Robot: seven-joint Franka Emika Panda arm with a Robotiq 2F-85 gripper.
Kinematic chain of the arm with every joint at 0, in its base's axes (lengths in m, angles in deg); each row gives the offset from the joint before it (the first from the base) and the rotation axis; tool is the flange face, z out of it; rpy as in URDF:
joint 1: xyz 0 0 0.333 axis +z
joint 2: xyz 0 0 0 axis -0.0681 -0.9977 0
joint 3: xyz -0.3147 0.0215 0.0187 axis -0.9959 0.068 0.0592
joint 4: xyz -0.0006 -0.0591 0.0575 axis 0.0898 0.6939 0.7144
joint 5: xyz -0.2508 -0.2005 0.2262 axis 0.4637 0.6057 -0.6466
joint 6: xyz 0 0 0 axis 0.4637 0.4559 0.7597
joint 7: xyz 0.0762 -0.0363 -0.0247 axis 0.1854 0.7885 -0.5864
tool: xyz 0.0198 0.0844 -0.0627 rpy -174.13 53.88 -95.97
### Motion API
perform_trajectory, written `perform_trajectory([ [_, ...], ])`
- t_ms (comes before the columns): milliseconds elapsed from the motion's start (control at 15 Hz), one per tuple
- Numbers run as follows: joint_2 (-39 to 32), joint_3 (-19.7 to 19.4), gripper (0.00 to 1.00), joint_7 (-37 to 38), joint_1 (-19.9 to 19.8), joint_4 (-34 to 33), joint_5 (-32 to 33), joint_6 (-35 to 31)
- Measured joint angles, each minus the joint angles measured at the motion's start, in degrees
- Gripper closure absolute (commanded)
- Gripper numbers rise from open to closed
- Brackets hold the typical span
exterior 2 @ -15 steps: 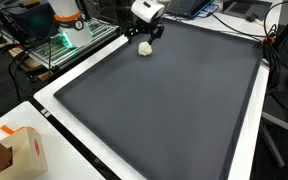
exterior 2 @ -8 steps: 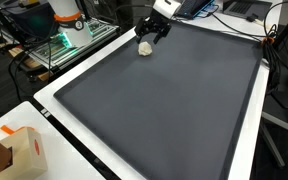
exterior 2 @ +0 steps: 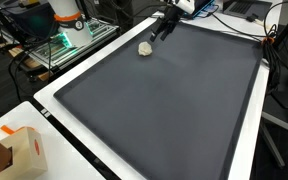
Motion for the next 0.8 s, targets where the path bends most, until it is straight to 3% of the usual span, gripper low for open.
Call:
perform_trajectory([
  [800,-1.02,3.43,0.00,-30.13,0.97,-1.71,0.15,2.19],
])
